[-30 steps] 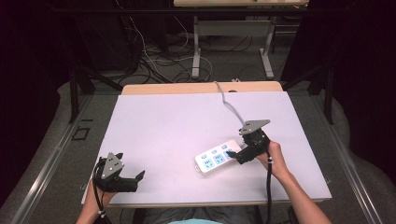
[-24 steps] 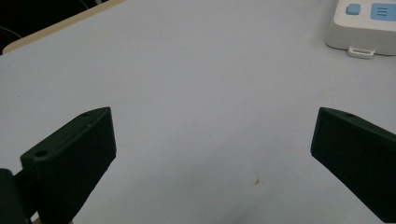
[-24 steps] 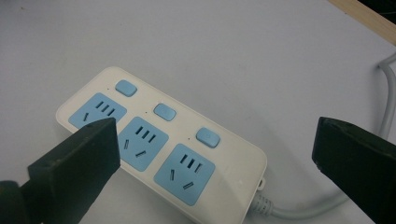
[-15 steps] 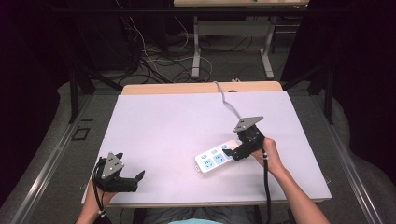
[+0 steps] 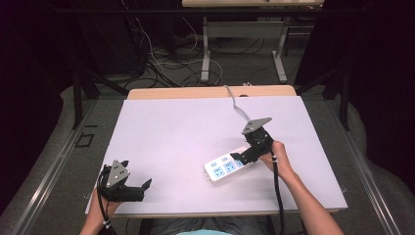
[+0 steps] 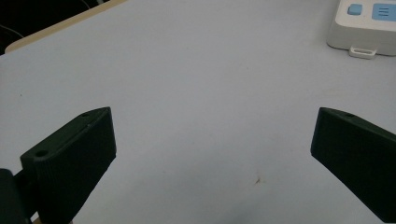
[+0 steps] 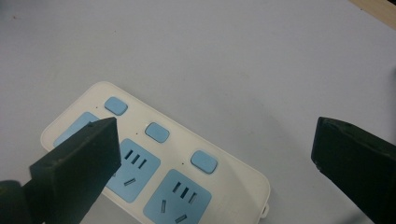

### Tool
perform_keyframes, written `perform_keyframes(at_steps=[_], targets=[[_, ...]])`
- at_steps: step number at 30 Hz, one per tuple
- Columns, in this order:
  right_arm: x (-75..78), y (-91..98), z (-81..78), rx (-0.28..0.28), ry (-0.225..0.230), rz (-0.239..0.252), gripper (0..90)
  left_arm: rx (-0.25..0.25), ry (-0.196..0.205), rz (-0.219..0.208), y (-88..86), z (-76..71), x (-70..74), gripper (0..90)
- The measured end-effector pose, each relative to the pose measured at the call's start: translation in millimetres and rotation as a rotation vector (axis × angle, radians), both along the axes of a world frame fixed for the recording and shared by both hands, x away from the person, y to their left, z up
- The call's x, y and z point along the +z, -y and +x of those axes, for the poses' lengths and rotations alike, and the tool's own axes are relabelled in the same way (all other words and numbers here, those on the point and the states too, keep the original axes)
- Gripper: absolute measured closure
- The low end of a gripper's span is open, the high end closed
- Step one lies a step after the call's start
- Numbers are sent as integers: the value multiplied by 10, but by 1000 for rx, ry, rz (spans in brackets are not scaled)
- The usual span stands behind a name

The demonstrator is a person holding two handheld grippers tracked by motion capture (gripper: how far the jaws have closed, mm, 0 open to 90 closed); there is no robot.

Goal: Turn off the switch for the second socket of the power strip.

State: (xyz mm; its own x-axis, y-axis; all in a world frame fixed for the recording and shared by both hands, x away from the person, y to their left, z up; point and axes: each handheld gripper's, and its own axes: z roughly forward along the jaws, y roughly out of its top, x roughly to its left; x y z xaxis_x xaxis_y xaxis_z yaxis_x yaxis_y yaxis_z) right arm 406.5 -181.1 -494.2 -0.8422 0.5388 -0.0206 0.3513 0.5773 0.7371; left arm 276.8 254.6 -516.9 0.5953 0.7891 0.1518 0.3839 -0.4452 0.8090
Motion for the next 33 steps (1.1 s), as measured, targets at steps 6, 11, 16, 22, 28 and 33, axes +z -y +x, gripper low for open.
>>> perform_keyframes(at_steps=[6,11,16,22,28,33], targets=[[-14,-26,43,5,-27,-12,3,0,0,1,2,3,-2,1],[-45,-42,75,8,-32,-13,0,0,0,0,1,3,-1,1],[-62,-58,99,0,-47,-18,0,2,2,5,3,5,0,0],[-91,-102,118,9,-38,-14,0,0,0,2,6,11,-5,1],[-100,-133,130,20,-58,-9,0,1,3,-1,8,13,-9,1],[-112,-168,141,31,-66,-5,0,-5,-3,1,13,18,-10,1]])
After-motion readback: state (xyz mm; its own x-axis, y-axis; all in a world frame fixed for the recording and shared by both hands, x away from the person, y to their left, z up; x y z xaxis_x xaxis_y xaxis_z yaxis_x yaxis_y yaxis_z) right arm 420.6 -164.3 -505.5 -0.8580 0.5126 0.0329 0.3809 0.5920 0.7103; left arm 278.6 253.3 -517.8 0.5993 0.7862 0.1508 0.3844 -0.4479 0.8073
